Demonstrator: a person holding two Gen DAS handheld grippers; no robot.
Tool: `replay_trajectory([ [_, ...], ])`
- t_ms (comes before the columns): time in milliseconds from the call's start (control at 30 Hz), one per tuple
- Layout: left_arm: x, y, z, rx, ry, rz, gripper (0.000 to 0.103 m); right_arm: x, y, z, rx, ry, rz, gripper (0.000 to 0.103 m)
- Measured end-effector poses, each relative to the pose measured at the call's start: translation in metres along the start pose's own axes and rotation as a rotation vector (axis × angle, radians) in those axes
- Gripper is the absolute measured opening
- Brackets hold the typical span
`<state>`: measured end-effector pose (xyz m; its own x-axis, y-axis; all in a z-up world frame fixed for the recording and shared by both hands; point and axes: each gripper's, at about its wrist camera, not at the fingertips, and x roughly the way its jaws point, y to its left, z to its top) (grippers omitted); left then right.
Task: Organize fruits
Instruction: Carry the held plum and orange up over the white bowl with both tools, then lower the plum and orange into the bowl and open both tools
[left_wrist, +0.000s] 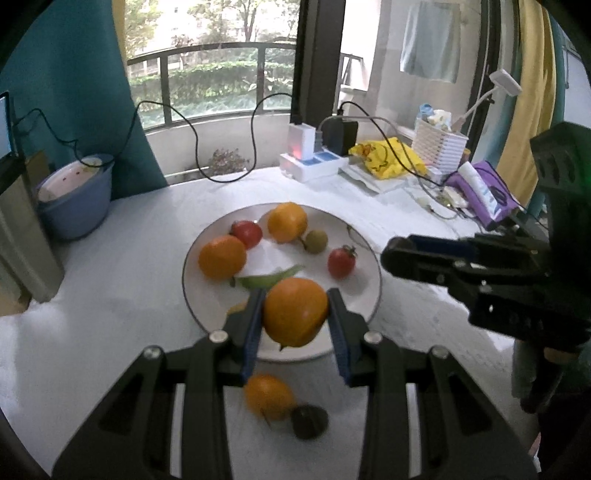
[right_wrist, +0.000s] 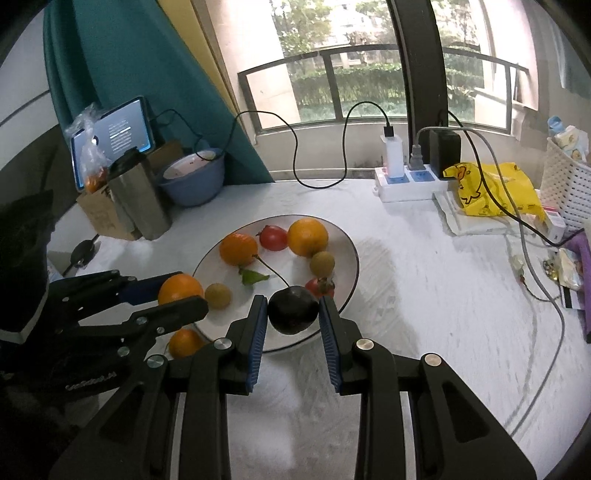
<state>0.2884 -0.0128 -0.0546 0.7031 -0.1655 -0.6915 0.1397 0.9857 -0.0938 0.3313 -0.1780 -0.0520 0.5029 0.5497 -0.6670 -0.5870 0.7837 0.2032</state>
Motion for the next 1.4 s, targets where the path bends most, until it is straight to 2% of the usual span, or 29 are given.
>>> replay_trajectory([
  [367,0.042,0.017,0.020,0.003,0.001,-0.015,0.035,0.036,-0.004,0.018,0.000,0.025,0.015,0.031],
  [500,0.058,0.024,0.024,-0.020,0.029,-0.046,0.035,0.051,-0.005,0.023,-0.003,0.039,0.022,0.031],
  [733,0.071,0.029,0.025,-0.024,0.051,-0.058,0.036,0.070,-0.007,0.025,0.003,0.058,0.043,0.031],
  [1033,0.073,0.026,0.020,-0.017,0.070,-0.038,0.038,0.074,-0.014,0.025,0.024,0.067,0.050,0.031],
  [1167,0.067,0.026,0.020,-0.026,0.059,-0.041,0.045,0.069,-0.011,0.025,0.018,0.061,0.036,0.032],
  [1400,0.041,0.022,0.017,-0.017,0.018,-0.028,0.045,0.050,-0.005,0.025,0.016,0.029,0.025,0.034],
])
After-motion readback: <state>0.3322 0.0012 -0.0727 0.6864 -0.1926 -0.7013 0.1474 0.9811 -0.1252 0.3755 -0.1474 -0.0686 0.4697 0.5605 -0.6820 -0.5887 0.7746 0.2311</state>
